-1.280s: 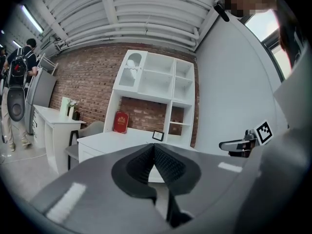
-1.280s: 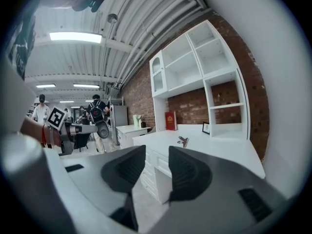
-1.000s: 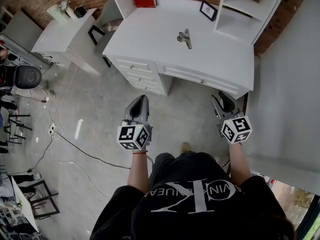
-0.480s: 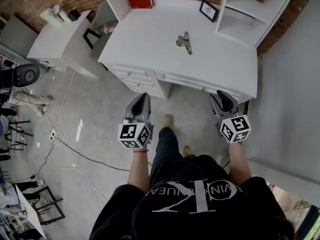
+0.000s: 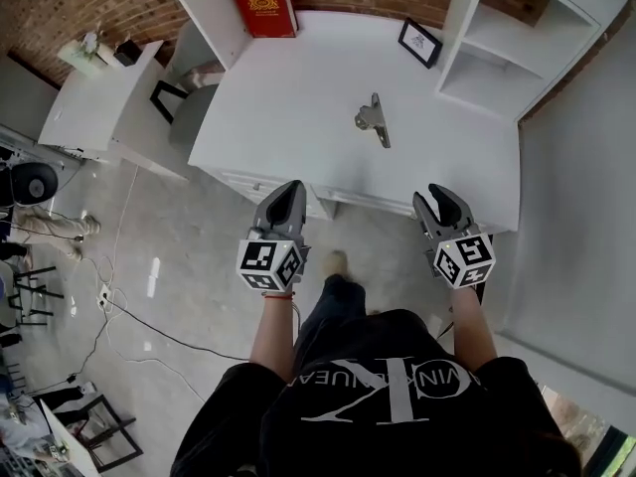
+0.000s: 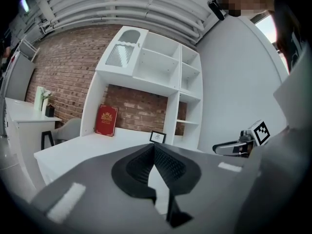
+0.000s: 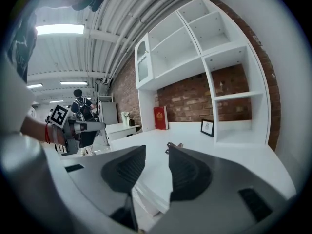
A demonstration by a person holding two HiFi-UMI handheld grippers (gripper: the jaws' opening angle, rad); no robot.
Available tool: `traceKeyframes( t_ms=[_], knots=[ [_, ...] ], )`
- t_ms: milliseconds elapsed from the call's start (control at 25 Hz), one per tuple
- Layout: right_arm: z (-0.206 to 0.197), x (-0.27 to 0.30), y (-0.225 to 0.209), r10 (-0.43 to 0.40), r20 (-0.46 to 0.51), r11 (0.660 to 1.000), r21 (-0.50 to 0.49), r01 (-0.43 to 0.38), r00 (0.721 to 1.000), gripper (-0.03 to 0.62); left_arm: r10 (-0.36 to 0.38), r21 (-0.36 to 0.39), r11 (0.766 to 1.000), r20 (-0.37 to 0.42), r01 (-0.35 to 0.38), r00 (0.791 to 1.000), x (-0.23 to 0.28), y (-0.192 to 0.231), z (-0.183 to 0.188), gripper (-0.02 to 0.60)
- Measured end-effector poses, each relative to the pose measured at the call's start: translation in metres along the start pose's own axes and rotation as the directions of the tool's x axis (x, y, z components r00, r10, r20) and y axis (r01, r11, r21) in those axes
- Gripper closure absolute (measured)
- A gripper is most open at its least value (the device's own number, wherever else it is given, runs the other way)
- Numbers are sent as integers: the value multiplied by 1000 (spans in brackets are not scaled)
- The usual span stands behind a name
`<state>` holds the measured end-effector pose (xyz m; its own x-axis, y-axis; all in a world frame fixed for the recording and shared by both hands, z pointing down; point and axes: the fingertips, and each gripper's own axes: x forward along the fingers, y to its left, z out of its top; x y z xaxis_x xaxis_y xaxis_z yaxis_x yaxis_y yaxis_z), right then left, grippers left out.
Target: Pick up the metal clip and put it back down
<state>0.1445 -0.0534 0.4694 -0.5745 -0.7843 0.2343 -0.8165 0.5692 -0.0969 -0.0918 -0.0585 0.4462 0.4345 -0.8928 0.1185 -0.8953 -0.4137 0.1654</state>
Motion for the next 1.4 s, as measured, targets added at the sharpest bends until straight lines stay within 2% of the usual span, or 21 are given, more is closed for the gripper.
traceKeyframes(
  t_ms=[400, 840, 1120, 1400],
  knots=[
    [5, 75, -16, -56, -42, 998, 36, 58, 998, 476, -88, -9, 996, -53, 88, 995, 70, 50, 4, 574],
    [3, 138, -25, -120, -93, 991, 45, 125, 988, 476, -198, -16, 980, -100, 197, 975, 119, 81, -6, 574],
    [-8, 163, -29, -114, -157, 993, 24, 120, 981, 476, -209, -60, 977, -125, 203, 970, 130, 84, -22, 574],
    [-21, 197, -40, -86, -214, 996, 5, 89, 973, 476, -178, -86, 982, -148, 166, 973, 143, 90, -34, 574]
  ],
)
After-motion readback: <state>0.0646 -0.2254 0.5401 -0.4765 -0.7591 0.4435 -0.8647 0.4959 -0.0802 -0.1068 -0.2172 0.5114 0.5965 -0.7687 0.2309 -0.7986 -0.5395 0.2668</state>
